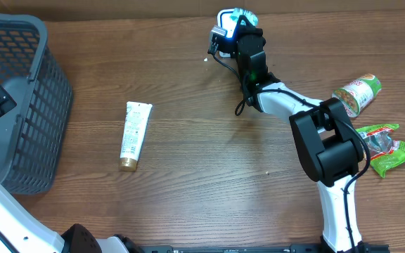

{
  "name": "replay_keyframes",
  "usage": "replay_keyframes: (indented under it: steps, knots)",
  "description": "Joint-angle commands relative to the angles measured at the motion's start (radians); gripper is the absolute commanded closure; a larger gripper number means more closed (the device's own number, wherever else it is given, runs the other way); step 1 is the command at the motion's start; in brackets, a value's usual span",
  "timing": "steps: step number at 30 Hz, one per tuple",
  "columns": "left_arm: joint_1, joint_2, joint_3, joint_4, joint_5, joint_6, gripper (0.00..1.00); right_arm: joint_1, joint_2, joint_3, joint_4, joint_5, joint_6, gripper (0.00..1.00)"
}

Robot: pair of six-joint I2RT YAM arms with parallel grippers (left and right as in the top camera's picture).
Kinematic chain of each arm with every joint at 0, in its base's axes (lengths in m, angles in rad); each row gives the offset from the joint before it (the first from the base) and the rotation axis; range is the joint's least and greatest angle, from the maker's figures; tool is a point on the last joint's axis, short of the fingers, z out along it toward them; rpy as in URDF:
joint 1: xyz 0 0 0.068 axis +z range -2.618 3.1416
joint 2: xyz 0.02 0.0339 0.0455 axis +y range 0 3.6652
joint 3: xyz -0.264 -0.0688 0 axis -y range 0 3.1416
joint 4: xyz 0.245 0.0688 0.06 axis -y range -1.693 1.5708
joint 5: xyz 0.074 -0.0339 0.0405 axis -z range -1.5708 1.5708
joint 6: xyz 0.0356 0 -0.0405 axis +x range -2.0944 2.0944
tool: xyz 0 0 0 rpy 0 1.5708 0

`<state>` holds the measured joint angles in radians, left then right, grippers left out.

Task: Scan the item barcode
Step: 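Hold the wipes pack barcode in front of the scanner window, then carry the wipes pack right and release it beside the cup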

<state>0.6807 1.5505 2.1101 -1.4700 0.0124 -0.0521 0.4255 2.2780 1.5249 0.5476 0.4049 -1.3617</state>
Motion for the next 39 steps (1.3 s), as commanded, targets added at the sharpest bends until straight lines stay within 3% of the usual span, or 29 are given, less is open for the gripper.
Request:
replay_keyframes:
  steps: [1, 5, 10, 11, 14, 20, 26, 33, 39]
  knots:
    - [0.0, -0.007, 0.012, 0.003, 0.004, -0.007, 0.0, 0.018, -0.149, 0.032, -0.077, 0.037, 0.179, 0.96]
    - [0.0, -0.007, 0.012, 0.003, 0.004, -0.007, 0.0, 0.031, -0.304, 0.032, -0.284, -0.002, 0.459, 0.96]
    - [0.0, -0.007, 0.012, 0.003, 0.004, -0.007, 0.0, 0.022, -0.536, 0.032, -0.578, -0.236, 0.84, 0.96]
    - [0.0, -0.007, 0.012, 0.003, 0.004, -0.007, 0.0, 0.004, -0.62, 0.032, -0.702, -0.338, 0.998, 0.96]
    - [0.0, -0.007, 0.012, 0.003, 0.004, -0.007, 0.0, -0.039, -0.725, 0.032, -0.879, -0.477, 1.225, 0.96]
    - [0.0, -0.007, 0.012, 0.003, 0.004, -0.007, 0.0, -0.214, -0.855, 0.032, -1.248, -0.512, 1.706, 0.96]
    - [0.0, -0.007, 0.012, 0.003, 0.004, -0.007, 0.0, -0.485, -0.861, 0.008, -1.552, -0.51, 1.883, 0.96]
    - [0.0, -0.007, 0.012, 0.003, 0.004, -0.007, 0.0, -0.785, -0.853, -0.191, -1.51, -0.467, 1.91, 0.96]
    - [0.0, -0.007, 0.012, 0.003, 0.004, -0.007, 0.0, -0.92, -0.82, -0.291, -1.464, -0.433, 1.917, 0.96]
